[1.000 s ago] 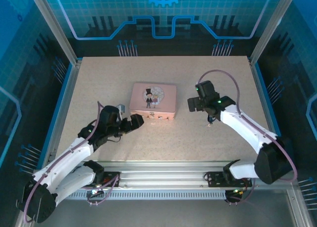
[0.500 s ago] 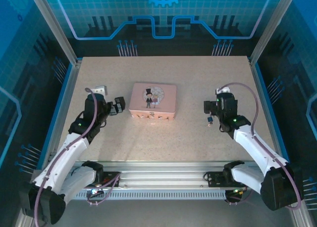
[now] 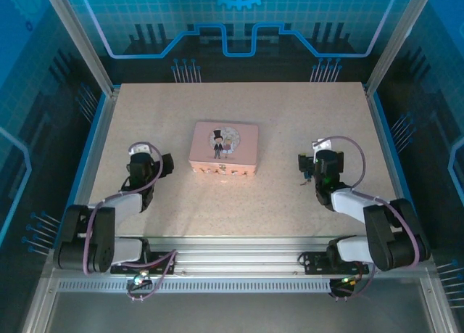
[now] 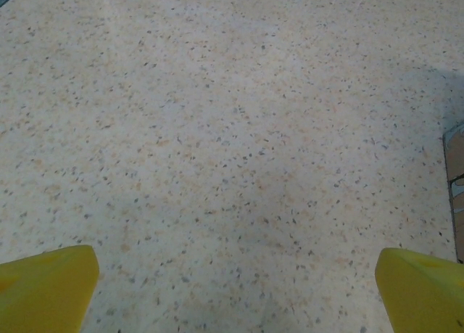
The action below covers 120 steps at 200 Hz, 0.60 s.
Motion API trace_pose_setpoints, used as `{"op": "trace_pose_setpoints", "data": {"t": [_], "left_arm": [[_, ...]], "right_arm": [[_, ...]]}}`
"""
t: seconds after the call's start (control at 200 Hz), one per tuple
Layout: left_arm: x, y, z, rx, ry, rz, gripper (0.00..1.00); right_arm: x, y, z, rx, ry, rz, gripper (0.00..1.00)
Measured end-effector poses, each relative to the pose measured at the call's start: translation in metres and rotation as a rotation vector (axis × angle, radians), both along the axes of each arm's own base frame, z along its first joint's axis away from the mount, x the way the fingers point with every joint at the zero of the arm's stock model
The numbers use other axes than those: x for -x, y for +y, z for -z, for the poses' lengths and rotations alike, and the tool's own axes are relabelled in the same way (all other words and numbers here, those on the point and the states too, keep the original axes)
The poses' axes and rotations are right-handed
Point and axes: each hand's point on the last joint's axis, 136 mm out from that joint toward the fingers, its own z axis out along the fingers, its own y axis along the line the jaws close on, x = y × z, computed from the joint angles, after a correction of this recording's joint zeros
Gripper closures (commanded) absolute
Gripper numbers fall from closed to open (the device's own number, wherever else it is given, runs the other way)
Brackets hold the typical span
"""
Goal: Unlock the padlock with the key
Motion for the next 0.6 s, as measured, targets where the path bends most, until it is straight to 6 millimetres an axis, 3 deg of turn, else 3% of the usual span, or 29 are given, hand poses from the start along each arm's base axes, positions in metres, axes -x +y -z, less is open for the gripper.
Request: {"op": "trace_pose_setpoints", "data": {"t": [0.115, 0.215, 0.315, 0.6], "left_arm": [[-0.021, -0.002, -0.01, -0.031, -0.104, 0.031, 0.01], [-0.027, -0.006, 0.009, -0.05, -0.092, 0.067, 0.01], [-0.03, -0.011, 0.007, -0.075, -0.093, 0.086, 0.01], [-0.039, -0.015, -0.01, -0.108, -0.151, 0.095, 0.01]], "right_arm": [[-0.014, 0.007, 0.008, -0.025, -0.036, -0.052, 0.0], [-0.017, 0.005, 0.024, -0.053, 0.003, -0.072, 0.0], [-0.022, -0.004, 0.018, -0.069, -0.018, -0.047, 0.0], [-0.027, 0.001, 0.01, -0.089, -0.051, -0.07, 0.0]]}}
